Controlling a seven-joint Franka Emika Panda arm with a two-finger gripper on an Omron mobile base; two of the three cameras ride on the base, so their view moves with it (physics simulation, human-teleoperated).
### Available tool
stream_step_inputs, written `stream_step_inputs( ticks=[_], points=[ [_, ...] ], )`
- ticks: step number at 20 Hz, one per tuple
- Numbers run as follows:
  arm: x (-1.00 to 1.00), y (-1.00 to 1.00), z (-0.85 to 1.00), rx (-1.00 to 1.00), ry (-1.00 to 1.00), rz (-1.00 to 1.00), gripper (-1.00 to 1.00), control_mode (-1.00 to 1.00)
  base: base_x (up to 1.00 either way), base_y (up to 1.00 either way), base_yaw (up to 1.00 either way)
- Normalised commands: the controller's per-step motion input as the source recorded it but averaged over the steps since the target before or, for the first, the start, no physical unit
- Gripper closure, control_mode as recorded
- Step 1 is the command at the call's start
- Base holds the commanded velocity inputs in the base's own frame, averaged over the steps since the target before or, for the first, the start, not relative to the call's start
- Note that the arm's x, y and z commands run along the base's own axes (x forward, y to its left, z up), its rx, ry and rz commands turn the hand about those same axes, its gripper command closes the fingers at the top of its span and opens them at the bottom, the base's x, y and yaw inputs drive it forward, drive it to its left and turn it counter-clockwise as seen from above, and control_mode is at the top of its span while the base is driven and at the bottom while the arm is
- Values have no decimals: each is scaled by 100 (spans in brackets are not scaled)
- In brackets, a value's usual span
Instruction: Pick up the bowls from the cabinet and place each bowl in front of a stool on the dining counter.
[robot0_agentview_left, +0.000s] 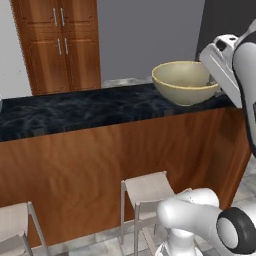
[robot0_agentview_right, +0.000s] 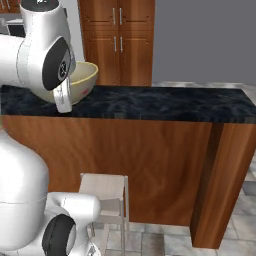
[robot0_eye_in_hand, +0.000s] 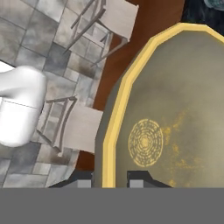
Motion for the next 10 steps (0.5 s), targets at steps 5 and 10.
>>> stream_step_inputs(
  ticks=[5, 10],
  points=[
    [61, 12, -5, 3, 4, 1, 100, -100, 0, 0, 0],
    [50, 27, -4, 0, 6, -6, 100, -100, 0, 0, 0]
  ],
)
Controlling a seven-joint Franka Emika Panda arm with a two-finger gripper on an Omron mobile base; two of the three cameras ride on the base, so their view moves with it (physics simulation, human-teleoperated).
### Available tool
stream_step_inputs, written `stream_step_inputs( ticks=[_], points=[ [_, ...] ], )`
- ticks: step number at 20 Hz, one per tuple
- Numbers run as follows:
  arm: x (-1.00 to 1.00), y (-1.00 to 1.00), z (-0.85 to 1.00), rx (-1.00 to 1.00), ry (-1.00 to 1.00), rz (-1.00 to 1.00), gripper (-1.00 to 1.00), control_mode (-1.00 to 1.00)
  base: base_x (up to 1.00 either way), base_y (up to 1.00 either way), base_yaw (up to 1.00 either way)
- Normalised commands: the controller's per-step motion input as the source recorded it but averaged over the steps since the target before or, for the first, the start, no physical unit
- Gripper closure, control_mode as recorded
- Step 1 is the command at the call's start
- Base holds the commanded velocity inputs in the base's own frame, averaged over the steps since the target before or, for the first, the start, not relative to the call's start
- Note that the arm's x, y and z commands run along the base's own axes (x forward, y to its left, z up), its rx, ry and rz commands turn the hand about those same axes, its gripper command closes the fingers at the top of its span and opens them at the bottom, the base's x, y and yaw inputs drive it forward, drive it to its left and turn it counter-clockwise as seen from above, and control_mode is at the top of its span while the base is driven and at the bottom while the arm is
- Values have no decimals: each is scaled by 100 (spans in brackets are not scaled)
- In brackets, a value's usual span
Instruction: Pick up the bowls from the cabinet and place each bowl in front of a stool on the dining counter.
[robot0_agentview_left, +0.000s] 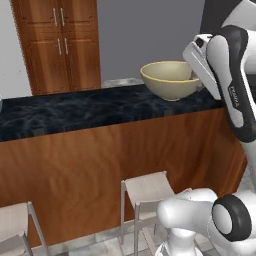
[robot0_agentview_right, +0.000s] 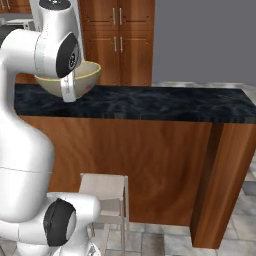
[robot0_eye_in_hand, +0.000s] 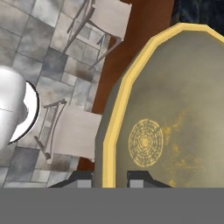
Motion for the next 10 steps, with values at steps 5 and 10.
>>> stream_step_inputs(
  ticks=[5, 10],
  points=[
    [65, 32, -1, 0, 0, -7, 100, -100, 0, 0, 0],
    [64, 41, -7, 0, 0, -20, 100, -100, 0, 0, 0]
  ],
)
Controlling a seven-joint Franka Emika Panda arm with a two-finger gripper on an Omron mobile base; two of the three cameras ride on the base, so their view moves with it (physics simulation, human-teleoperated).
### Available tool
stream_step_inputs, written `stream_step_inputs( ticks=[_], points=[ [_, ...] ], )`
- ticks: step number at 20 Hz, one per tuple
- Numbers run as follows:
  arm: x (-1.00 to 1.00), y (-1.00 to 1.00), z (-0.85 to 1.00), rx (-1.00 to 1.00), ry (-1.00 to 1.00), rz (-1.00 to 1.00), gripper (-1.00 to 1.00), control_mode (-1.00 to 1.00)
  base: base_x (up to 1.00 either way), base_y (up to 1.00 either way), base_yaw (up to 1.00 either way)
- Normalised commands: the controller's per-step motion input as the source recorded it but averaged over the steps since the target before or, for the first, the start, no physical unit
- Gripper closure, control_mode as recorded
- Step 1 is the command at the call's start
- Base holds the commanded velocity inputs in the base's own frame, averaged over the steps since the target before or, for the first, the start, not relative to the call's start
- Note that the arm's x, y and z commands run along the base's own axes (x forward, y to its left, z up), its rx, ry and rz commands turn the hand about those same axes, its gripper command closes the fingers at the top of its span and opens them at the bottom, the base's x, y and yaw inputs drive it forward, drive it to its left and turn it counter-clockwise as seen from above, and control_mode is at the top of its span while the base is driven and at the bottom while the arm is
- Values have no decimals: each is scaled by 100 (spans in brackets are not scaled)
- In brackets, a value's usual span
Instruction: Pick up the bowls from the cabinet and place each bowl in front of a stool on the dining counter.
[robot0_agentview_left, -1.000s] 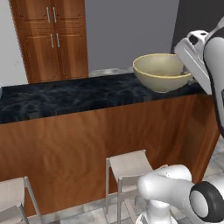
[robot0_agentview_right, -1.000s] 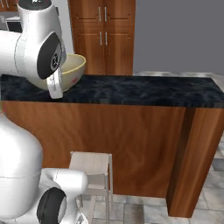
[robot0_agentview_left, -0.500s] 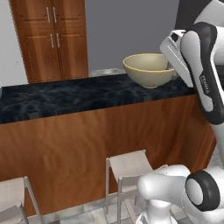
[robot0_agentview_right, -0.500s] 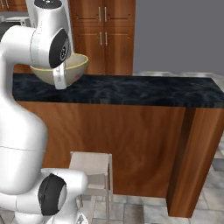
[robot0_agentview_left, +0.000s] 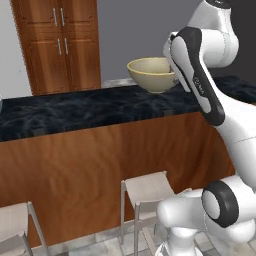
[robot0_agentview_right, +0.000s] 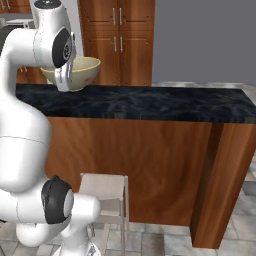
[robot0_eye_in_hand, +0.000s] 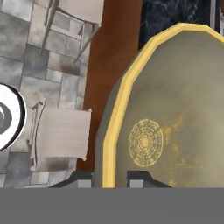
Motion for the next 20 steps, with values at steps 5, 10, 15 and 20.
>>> stream_step_inputs(
  ticks=[5, 10, 15, 20],
  points=[
    [31, 9, -7, 0, 6, -10, 100, -100, 0, 0, 0],
    [25, 0, -1, 0, 8, -6, 100, -100, 0, 0, 0],
    [34, -5, -16, 1, 6, -5, 100, -100, 0, 0, 0],
    [33, 0, -29, 0, -1, -2, 100, -100, 0, 0, 0]
  ],
)
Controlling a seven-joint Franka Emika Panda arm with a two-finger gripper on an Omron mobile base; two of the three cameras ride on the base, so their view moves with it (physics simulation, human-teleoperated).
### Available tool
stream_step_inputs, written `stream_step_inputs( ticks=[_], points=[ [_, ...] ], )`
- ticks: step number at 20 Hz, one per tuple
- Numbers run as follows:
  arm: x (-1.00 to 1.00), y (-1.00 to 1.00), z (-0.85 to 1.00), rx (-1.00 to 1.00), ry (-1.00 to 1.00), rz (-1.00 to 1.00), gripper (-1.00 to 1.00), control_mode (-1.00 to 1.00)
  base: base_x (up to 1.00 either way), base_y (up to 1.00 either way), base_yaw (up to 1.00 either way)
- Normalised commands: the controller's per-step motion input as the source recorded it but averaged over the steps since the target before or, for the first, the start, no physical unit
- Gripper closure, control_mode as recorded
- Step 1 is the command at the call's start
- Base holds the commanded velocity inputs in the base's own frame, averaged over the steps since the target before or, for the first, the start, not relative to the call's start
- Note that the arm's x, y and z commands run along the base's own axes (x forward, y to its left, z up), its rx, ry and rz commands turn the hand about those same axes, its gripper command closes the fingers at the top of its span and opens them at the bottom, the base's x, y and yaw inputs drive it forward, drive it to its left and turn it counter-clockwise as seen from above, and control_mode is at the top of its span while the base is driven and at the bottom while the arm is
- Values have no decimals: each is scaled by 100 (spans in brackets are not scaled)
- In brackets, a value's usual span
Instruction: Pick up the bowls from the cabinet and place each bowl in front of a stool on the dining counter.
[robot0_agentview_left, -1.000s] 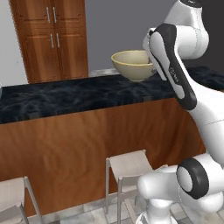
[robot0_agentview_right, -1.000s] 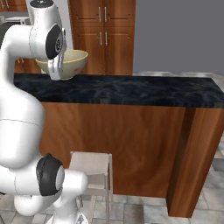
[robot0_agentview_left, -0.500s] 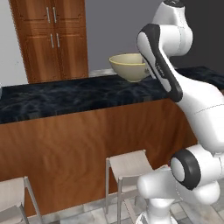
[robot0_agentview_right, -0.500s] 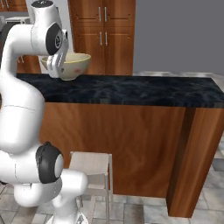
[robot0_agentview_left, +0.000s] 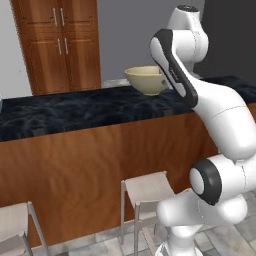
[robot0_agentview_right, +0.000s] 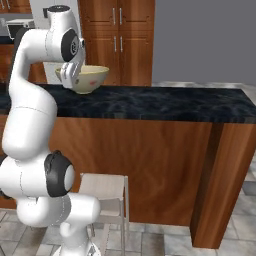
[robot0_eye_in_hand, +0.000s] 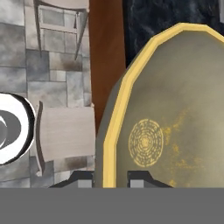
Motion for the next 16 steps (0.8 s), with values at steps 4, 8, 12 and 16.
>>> stream_step_inputs(
  ticks=[4, 8, 12, 16],
  points=[
    [42, 0, -30, 0, -2, 0, 100, -100, 0, 0, 0],
    [49, 0, -21, 0, 0, 0, 100, -100, 0, 0, 0],
    [52, 0, -24, 0, 0, 0, 100, -100, 0, 0, 0],
    [51, 0, -29, 0, 0, 0, 100, -100, 0, 0, 0]
  ],
)
